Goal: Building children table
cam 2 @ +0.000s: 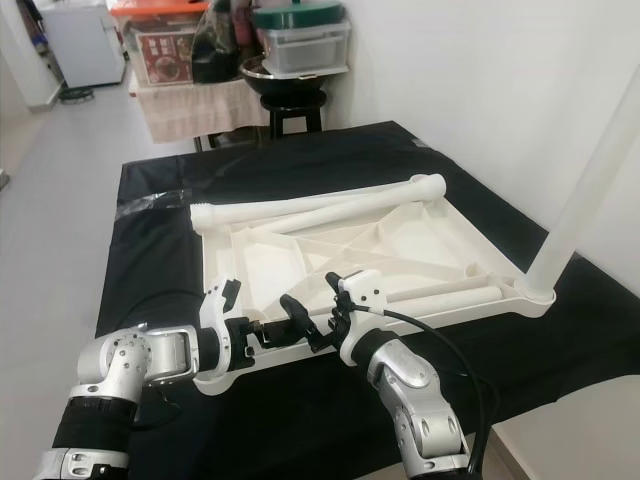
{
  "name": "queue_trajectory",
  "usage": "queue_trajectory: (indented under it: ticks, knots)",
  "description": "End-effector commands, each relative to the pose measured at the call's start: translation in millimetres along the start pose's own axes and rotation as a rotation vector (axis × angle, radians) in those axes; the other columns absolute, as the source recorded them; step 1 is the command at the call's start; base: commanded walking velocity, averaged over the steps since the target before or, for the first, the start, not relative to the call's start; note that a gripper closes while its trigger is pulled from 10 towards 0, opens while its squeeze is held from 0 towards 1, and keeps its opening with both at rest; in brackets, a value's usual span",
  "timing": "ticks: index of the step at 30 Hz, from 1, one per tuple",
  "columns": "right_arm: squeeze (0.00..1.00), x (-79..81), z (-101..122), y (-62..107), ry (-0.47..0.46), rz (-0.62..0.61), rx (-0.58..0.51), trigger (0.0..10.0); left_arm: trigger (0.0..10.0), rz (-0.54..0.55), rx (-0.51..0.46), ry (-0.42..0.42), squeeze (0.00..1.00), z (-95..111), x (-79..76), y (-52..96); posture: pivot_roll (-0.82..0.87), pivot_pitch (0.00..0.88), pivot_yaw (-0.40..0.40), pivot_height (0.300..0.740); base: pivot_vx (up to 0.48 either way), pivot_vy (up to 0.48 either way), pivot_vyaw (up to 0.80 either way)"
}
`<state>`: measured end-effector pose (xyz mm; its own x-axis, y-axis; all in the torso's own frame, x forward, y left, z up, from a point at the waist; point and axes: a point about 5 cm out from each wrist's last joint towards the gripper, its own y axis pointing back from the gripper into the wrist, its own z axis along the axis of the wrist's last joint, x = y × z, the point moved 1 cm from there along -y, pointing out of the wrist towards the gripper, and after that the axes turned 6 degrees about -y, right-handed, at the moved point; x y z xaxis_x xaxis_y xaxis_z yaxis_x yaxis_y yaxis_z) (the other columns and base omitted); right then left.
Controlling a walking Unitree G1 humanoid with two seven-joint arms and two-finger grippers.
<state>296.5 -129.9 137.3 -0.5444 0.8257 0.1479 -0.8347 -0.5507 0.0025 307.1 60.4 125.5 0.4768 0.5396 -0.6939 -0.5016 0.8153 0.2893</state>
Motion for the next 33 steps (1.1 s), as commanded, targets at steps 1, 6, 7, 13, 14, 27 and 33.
queue_trajectory:
  ticks: [1,6,7,13,14,27,33]
  knots:
    - [0.00,2.1,2,-2.2,-0.010,0.009,-0.015,10.0,10.0,-0.155,0.034,0.008,0.00,-4,-20.6,-11.1,-0.09,0.000,0.056,0.740,0.000,0.000,0.00]
    - [0.00,-3.9,12,-1.2,-0.050,-0.021,-0.072,10.0,7.5,-0.222,0.002,0.023,0.00,-4,-25.0,-11.3,-0.09,0.000,0.057,0.740,0.000,0.000,0.00]
    - [0.00,-5.9,16,-1.3,-0.071,-0.030,-0.097,10.0,0.0,-0.250,-0.021,0.026,0.00,-1,-27.1,-10.6,-0.10,0.000,0.061,0.740,0.000,0.000,0.00]
    - [0.00,-11.3,26,-1.1,-0.117,-0.048,-0.151,10.0,0.0,-0.303,-0.058,0.024,0.00,3,-31.8,-8.1,-0.09,0.000,0.060,0.740,0.000,0.000,0.00]
    - [0.00,-13.9,30,-0.5,-0.130,-0.056,-0.169,10.0,0.0,-0.309,-0.062,0.028,0.00,4,-32.0,-7.6,-0.10,0.000,0.061,0.740,0.000,0.000,0.00]
    - [0.00,-30.3,62,7.2,-0.181,-0.079,-0.282,10.0,0.0,-0.358,-0.074,0.042,0.00,5,-33.6,-4.4,-0.10,0.000,0.062,0.740,0.000,0.000,0.00]
    - [0.00,-28.2,79,9.6,-0.195,-0.025,-0.329,10.0,0.0,-0.366,-0.100,0.008,0.00,11,-33.9,5.3,-0.10,0.000,0.059,0.740,0.000,0.000,0.00]
